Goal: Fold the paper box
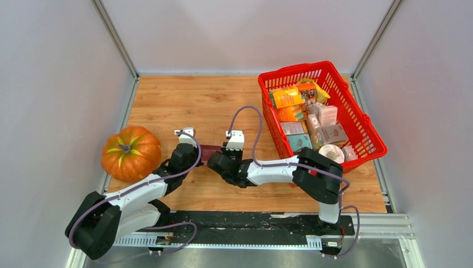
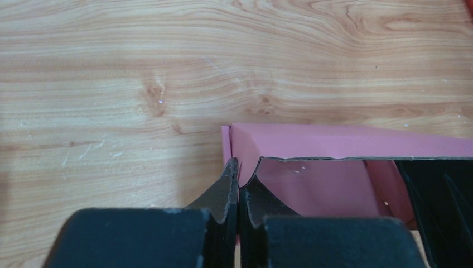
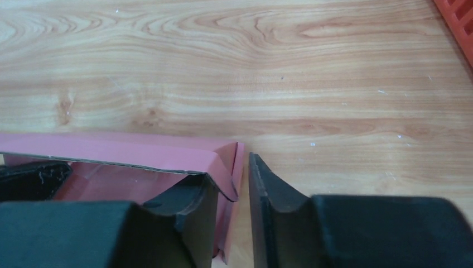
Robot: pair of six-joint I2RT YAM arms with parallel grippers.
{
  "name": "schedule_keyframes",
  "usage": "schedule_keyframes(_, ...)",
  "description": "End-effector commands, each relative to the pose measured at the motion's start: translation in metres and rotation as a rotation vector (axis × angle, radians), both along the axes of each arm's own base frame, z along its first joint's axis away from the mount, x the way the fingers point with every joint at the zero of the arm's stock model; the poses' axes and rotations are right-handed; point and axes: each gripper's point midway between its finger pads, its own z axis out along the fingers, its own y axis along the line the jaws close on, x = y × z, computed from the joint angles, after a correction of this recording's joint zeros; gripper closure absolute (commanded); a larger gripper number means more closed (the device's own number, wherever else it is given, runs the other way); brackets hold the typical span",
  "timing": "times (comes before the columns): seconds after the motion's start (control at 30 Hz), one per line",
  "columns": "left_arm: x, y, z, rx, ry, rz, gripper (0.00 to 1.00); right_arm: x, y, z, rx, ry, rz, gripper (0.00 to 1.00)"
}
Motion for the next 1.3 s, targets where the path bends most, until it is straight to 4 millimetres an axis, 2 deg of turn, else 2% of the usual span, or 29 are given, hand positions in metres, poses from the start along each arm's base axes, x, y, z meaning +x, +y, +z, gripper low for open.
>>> schedule_keyframes(0.0,-0.011,0.011,-0.012,0.021,0.024,0.024,1.0,-0.009,-0.018,0.037,-0.004,-0.013,0.016,0.61)
schedule_keyframes(0.03,-0.012,0.012,-0.012,0.024,0.023,0.024,1.0,-0.019,-0.025,0.025,-0.036,0.025,0.066,0.57)
schedule_keyframes(0.07,-0.013,0.013,-0.012,0.029,0.024,0.028,1.0,-0.023,-0.029,0.026,-0.068,0.026,0.117,0.51)
schedule_keyframes(0.1,-0.013,0.013,-0.011,0.027,0.02,0.029,1.0,-0.029,-0.031,0.04,-0.046,0.024,0.164,0.37)
schedule_keyframes(0.13,-0.013,0.014,-0.011,0.027,0.017,0.029,1.0,-0.045,-0.032,0.026,-0.068,0.086,0.276,0.29)
schedule_keyframes(0.17,-0.013,0.014,-0.01,0.024,0.014,0.032,1.0,-0.054,-0.034,0.028,-0.119,0.099,0.363,0.24)
schedule_keyframes(0.2,-0.013,0.014,-0.01,0.023,0.013,0.032,1.0,-0.063,-0.035,0.043,-0.099,0.093,0.433,0.13)
schedule_keyframes(0.23,-0.013,0.014,-0.01,0.022,0.012,0.032,1.0,-0.079,-0.028,0.042,-0.089,0.134,0.545,0.07)
schedule_keyframes(0.3,-0.014,0.015,-0.011,0.02,0.007,0.037,1.0,-0.092,-0.032,0.051,-0.15,0.152,0.68,0.04)
schedule_keyframes(0.33,-0.013,0.015,-0.01,0.015,0.003,0.04,1.0,-0.104,-0.025,0.053,-0.148,0.172,0.771,0.04)
schedule_keyframes(0.43,-0.014,0.013,-0.013,0.011,0.01,0.031,1.0,-0.109,-0.016,0.074,-0.15,0.142,0.891,0.04)
schedule_keyframes(0.47,-0.015,0.014,-0.015,0.013,0.016,0.033,1.0,-0.105,-0.008,0.092,-0.114,0.115,0.896,0.04)
schedule_keyframes(0.5,-0.015,0.014,-0.016,0.016,0.019,0.033,1.0,-0.094,-0.007,0.102,-0.086,0.108,0.873,0.04)
schedule_keyframes(0.57,-0.016,0.013,-0.017,0.015,0.023,0.031,1.0,-0.087,0.001,0.117,0.003,0.135,0.863,0.04)
schedule_keyframes(0.6,-0.016,0.013,-0.018,0.016,0.029,0.029,1.0,-0.073,0.007,0.135,0.056,0.12,0.836,0.05)
schedule_keyframes(0.73,-0.016,0.013,-0.015,0.007,0.026,0.035,1.0,-0.045,0.028,0.158,0.164,0.12,0.787,0.06)
schedule_keyframes(0.77,-0.016,0.012,-0.015,0.007,0.025,0.033,0.99,-0.04,0.03,0.158,0.186,0.146,0.758,0.07)
schedule_keyframes(0.8,-0.016,0.013,-0.013,0.004,0.024,0.035,0.99,-0.026,0.03,0.15,0.195,0.173,0.714,0.1)
schedule_keyframes(0.83,-0.017,0.013,-0.014,0.005,0.025,0.037,0.98,-0.015,0.033,0.163,0.24,0.171,0.678,0.13)
schedule_keyframes(0.87,-0.017,0.013,-0.013,0.006,0.022,0.038,0.99,-0.009,0.035,0.161,0.298,0.214,0.631,0.17)
schedule_keyframes(0.9,-0.017,0.013,-0.012,0.003,0.018,0.038,0.99,0.002,0.04,0.151,0.327,0.261,0.617,0.25)
schedule_keyframes(0.93,-0.017,0.014,-0.013,0.005,0.017,0.044,0.99,0.002,0.051,0.161,0.374,0.277,0.652,0.28)
schedule_keyframes(0.97,-0.017,0.014,-0.013,0.004,0.014,0.042,0.98,0.004,0.057,0.161,0.393,0.297,0.658,0.32)
schedule_keyframes(1.0,-0.017,0.013,-0.013,0.005,0.018,0.041,0.98,0.004,0.066,0.148,0.386,0.327,0.669,0.34)
schedule_keyframes(1.07,-0.016,0.012,-0.013,0.006,0.019,0.038,0.97,0.002,0.079,0.146,0.414,0.339,0.711,0.34)
schedule_keyframes(1.13,-0.017,0.012,-0.015,0.007,0.029,0.041,0.95,-0.003,0.087,0.132,0.429,0.371,0.735,0.35)
schedule_keyframes(1.27,-0.023,0.013,-0.014,-0.026,0.034,0.049,0.75,-0.005,0.094,0.103,0.442,0.388,0.767,0.39)
